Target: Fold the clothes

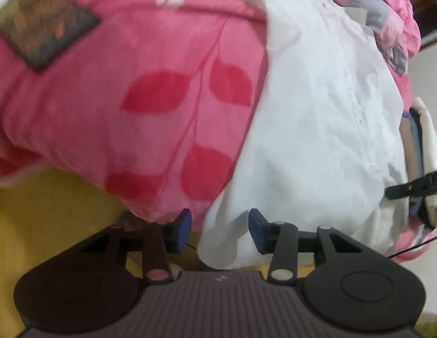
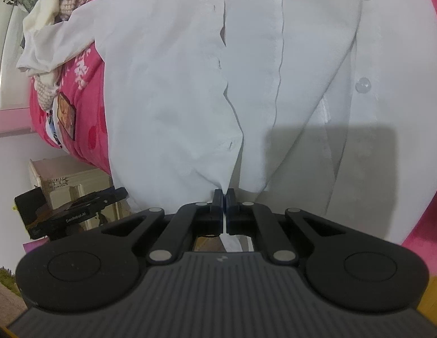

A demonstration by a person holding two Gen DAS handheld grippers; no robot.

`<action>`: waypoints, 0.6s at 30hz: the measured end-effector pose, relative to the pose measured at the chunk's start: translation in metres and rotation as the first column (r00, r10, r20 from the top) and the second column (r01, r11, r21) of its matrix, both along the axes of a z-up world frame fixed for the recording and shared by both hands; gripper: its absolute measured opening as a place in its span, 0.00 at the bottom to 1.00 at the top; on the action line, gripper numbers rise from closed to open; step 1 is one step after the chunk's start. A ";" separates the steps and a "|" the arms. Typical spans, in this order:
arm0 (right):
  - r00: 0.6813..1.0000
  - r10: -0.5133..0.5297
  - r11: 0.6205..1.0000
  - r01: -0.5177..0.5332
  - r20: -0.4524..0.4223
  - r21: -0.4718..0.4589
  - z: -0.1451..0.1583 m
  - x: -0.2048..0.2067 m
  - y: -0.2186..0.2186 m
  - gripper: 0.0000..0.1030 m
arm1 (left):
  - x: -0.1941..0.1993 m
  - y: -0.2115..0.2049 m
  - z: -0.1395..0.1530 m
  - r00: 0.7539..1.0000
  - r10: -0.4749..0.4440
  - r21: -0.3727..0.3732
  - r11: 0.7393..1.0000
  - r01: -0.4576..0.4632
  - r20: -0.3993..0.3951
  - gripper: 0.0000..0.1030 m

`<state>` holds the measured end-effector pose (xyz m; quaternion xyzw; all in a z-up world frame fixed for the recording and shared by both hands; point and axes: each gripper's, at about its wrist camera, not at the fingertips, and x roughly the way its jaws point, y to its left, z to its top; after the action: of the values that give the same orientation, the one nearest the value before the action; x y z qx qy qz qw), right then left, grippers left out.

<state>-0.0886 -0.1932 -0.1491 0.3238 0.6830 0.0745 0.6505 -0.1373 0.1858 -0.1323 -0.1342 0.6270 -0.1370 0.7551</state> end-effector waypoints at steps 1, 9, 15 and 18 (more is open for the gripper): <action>1.000 0.001 1.000 -0.001 0.000 0.000 0.000 0.000 0.000 0.00 | -0.002 -0.002 0.006 1.000 -0.013 0.020 1.000 0.013 0.019 0.46; 1.000 0.003 1.000 -0.003 -0.008 -0.004 -0.002 0.002 0.003 0.00 | 0.000 -0.024 -0.004 0.997 -0.077 0.008 0.997 0.077 -0.010 0.32; 1.000 0.021 1.000 -0.021 -0.004 -0.008 -0.001 0.004 0.005 0.00 | -0.001 -0.017 -0.020 0.997 -0.047 -0.077 0.996 0.043 -0.055 0.01; 1.000 0.028 1.000 -0.028 0.005 -0.004 0.002 0.006 0.006 0.00 | -0.001 0.004 -0.010 0.995 0.054 -0.226 0.971 -0.073 -0.087 0.00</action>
<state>-0.0831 -0.1871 -0.1475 0.3128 0.6861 0.0832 0.6515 -0.1387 0.1901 -0.1428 -0.2458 0.6321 -0.1786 0.7128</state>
